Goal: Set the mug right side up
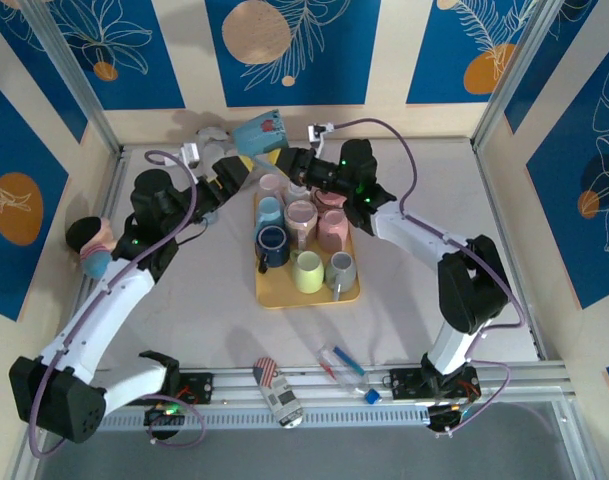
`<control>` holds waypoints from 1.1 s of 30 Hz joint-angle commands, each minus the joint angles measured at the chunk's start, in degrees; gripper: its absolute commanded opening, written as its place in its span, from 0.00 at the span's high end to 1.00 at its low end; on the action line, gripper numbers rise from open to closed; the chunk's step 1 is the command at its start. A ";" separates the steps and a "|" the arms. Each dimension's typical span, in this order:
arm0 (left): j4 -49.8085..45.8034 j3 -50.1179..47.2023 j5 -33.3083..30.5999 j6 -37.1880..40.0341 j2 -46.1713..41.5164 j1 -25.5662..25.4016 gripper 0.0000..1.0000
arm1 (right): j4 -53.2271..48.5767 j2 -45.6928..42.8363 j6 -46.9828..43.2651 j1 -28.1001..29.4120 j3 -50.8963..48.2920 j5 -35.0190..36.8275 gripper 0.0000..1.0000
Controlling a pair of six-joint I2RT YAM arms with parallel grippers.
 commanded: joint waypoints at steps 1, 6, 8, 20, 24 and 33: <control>-9.66 3.09 5.21 13.17 -2.16 2.19 0.00 | -6.27 -5.94 -14.85 -1.30 3.93 -0.42 1.00; -18.90 5.41 6.52 28.33 -2.88 2.95 0.00 | -22.91 -9.98 -31.21 -3.32 5.77 3.20 1.00; -21.91 6.18 7.33 33.62 -2.24 2.95 0.01 | -28.73 -11.50 -37.69 -4.78 6.20 5.11 1.00; -24.17 8.02 15.84 46.66 5.45 2.78 0.13 | -47.37 -14.53 -54.44 -14.84 7.24 16.77 1.00; -17.08 5.32 15.69 45.55 6.44 2.60 0.16 | -52.39 -11.64 -56.99 -16.90 9.69 23.25 1.00; -11.79 2.62 10.74 48.05 6.86 2.42 0.17 | -54.54 -1.26 -59.25 -19.09 14.39 32.52 1.00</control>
